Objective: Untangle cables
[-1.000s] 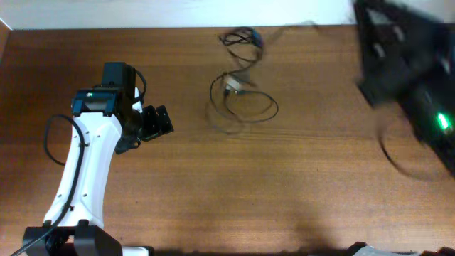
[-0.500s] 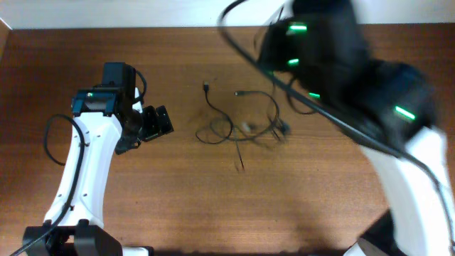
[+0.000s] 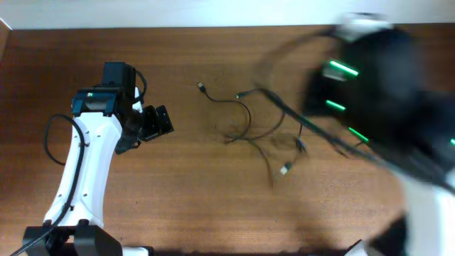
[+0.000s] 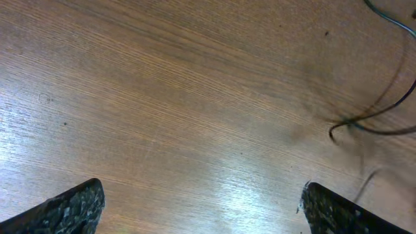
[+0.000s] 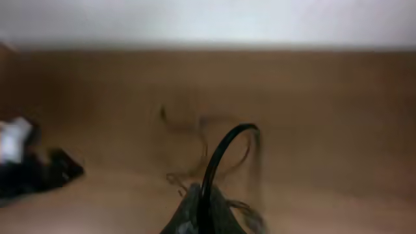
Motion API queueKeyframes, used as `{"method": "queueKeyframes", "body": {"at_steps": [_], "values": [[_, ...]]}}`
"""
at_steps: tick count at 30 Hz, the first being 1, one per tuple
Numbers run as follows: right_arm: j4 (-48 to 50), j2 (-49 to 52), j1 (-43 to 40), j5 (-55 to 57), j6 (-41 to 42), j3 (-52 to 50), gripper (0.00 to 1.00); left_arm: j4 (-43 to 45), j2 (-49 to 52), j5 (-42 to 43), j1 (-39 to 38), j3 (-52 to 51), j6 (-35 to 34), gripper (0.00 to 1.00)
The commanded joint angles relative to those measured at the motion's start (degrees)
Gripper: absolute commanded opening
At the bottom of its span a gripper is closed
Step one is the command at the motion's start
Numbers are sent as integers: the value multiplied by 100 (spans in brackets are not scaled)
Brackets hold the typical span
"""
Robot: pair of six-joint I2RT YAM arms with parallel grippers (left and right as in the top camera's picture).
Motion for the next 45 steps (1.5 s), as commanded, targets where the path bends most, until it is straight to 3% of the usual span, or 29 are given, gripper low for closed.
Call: {"method": "queueKeyframes", "body": {"at_steps": [1,12,20,24,25,26,27,28,29,33,40,45], "values": [[280,256,33,-1106,-2,-44,4,2,28,-22,-28,-20,-55,99],[2050,-772,31,-1226,-136,887,8,-9,28,-22,-28,-20,-55,99],[149,-293,33,-361,-129,588,4,33,31,-20,-28,-24,-55,99],[-210,173,33,-391,-107,531,4,33,31,-20,-28,-57,-55,99],[-258,284,33,-407,-107,531,7,33,31,-20,-28,-74,-55,99],[-286,407,33,-413,-111,531,27,33,28,-20,-28,-92,-55,99],[-286,570,33,-450,-111,525,63,33,31,-22,-28,-107,-55,99],[-286,671,33,-474,-109,525,81,33,31,-20,-28,-107,-55,99],[-284,796,33,-533,-109,520,87,35,31,-22,-28,-107,-55,99],[-280,1340,33,-551,-109,516,99,42,33,-22,-28,-107,-55,99],[-24,2599,-140,-575,-87,516,98,57,33,-22,-28,-107,-57,99],[219,3316,-422,-1200,-72,516,96,57,33,-24,-28,-107,-55,99]]}}
